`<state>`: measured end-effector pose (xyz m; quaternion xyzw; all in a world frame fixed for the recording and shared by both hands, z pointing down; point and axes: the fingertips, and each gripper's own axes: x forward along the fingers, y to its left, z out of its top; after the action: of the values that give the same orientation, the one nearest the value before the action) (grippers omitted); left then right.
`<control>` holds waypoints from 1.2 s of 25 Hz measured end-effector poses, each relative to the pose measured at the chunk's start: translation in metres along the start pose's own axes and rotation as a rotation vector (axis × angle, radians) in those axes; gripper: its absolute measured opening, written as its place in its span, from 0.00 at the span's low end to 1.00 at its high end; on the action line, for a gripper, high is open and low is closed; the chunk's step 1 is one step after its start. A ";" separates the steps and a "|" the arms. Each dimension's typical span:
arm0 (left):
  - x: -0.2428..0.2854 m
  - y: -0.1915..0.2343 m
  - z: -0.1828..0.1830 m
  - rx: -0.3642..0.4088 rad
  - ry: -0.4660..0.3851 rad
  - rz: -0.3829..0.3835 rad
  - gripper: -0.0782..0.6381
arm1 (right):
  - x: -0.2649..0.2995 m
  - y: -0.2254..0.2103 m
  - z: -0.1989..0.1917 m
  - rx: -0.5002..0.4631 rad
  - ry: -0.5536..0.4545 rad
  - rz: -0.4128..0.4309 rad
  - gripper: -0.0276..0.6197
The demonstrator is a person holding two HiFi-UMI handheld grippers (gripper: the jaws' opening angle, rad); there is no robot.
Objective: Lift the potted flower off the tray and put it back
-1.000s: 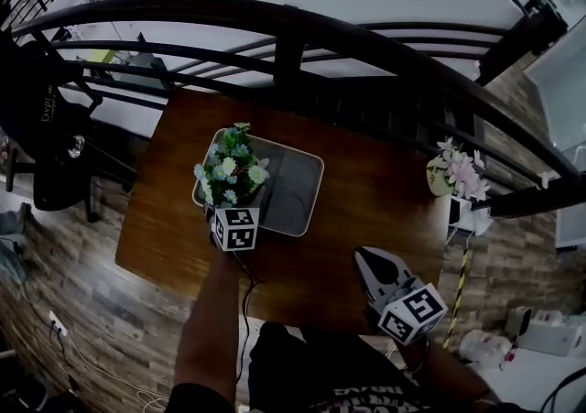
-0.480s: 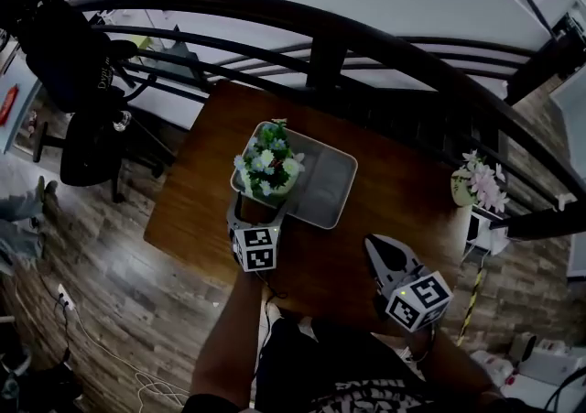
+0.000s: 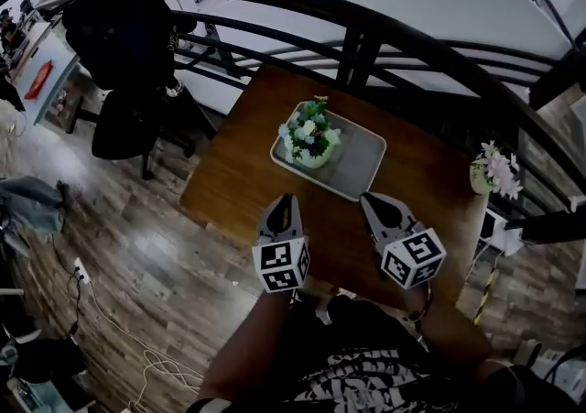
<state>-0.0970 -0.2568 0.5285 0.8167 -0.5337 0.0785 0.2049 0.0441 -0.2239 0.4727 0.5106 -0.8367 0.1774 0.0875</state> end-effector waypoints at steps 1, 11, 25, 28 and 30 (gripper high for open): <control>-0.009 -0.001 0.007 -0.010 -0.016 -0.003 0.14 | 0.000 0.006 -0.001 -0.009 0.002 -0.001 0.04; -0.064 -0.003 0.004 0.006 -0.001 -0.064 0.12 | -0.021 0.045 -0.005 -0.051 -0.010 -0.065 0.04; -0.105 -0.070 0.008 0.028 -0.041 -0.148 0.12 | -0.106 0.046 -0.002 -0.087 -0.071 -0.109 0.04; -0.109 -0.091 0.007 0.054 -0.039 -0.152 0.12 | -0.122 0.041 -0.001 -0.086 -0.076 -0.094 0.04; -0.112 -0.098 0.007 0.066 -0.031 -0.147 0.12 | -0.130 0.037 0.000 -0.078 -0.080 -0.086 0.04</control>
<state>-0.0556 -0.1312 0.4587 0.8611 -0.4726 0.0681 0.1749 0.0715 -0.1014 0.4228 0.5488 -0.8232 0.1202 0.0816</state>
